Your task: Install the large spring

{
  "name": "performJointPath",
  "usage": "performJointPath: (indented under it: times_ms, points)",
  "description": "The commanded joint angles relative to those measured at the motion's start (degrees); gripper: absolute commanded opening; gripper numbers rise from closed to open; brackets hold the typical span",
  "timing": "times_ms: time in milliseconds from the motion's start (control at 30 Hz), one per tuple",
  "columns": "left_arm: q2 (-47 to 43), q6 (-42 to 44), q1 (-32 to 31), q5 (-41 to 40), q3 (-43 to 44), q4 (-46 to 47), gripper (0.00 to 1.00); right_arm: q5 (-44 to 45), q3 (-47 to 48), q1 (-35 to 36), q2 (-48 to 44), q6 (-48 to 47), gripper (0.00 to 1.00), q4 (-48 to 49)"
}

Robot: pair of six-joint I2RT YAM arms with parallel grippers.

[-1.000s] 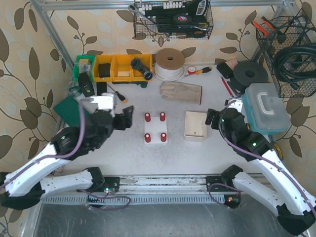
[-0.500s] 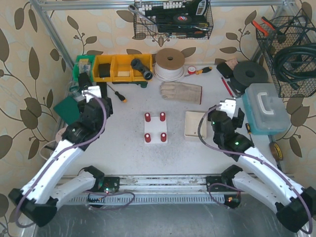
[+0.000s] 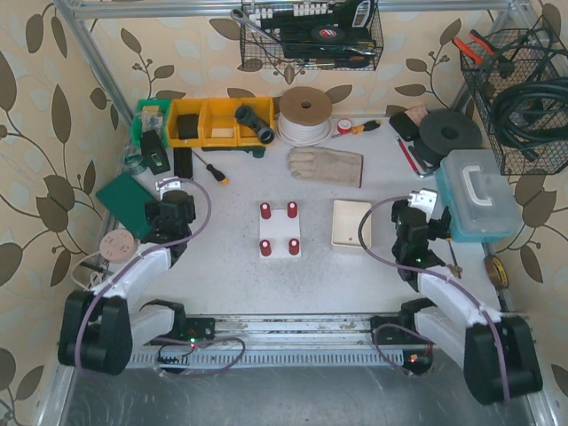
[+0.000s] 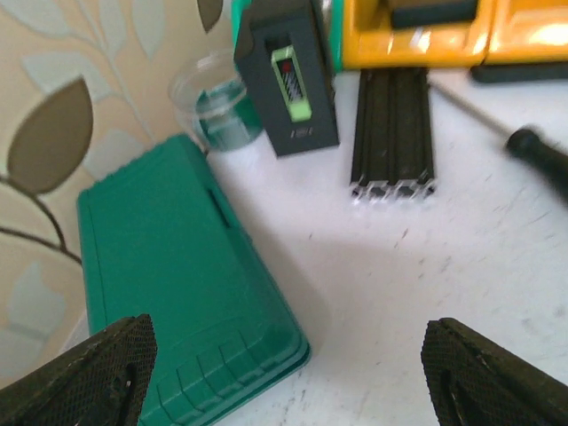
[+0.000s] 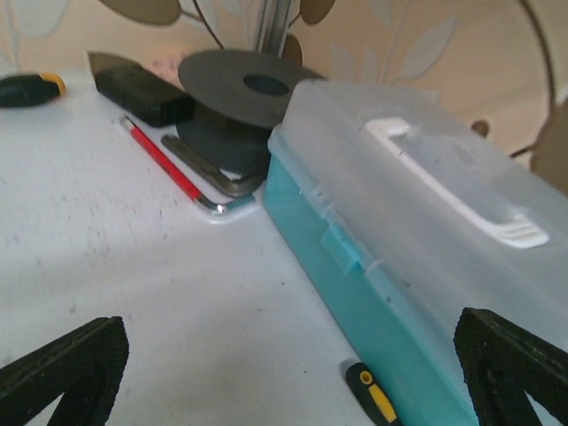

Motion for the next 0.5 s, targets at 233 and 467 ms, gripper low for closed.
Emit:
performJointPath:
  times_ms: [233,467]
  points:
    - [19.3,8.4,5.7,9.3,-7.2,34.8,0.85,-13.2,-5.7,-4.8,18.9,-5.6,1.00,34.8]
    - [23.3,8.2,8.5,17.7,-6.7,36.3,0.88,-28.6,-4.7,-8.1,33.6,-7.5,1.00,47.3]
